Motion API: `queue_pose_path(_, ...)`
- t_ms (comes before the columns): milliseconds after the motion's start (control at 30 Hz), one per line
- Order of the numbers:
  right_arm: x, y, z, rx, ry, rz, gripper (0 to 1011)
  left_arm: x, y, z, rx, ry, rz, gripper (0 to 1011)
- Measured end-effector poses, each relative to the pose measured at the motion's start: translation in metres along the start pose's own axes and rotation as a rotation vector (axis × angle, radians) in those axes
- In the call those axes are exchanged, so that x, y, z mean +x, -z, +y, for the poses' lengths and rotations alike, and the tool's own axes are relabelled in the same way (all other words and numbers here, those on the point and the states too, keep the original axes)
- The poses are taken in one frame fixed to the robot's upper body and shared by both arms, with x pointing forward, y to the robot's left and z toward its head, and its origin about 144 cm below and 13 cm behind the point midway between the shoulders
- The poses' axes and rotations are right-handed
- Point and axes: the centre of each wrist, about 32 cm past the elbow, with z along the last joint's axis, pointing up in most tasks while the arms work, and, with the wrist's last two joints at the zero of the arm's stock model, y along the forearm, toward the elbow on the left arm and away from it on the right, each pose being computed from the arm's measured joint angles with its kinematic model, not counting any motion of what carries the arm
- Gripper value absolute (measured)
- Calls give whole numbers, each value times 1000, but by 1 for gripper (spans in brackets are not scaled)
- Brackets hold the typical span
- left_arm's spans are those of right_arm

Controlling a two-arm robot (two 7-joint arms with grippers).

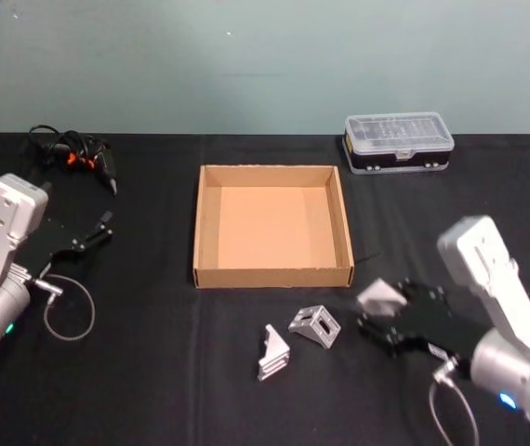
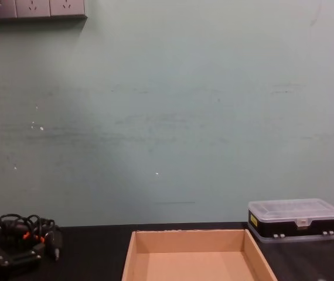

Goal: Use one hand to pick up the angle iron from the table and place it into the box.

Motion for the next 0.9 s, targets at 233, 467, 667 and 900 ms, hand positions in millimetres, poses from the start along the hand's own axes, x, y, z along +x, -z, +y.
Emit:
queue_pose_path(233, 14, -25, 25, 38, -2, -4, 548, 0, 0, 0, 0, 0, 0, 1012)
queue_pose_path(467, 27, -39, 59, 20, -7, -17, 548, 0, 0, 0, 0, 0, 0, 1011)
queue_pose_path(667, 40, -46, 92, -17, -14, -31, 548, 0, 0, 0, 0, 0, 0, 1011)
queue_pose_path(900, 54, -52, 128, -42, -8, -16, 548, 0, 0, 0, 0, 0, 0, 1011)
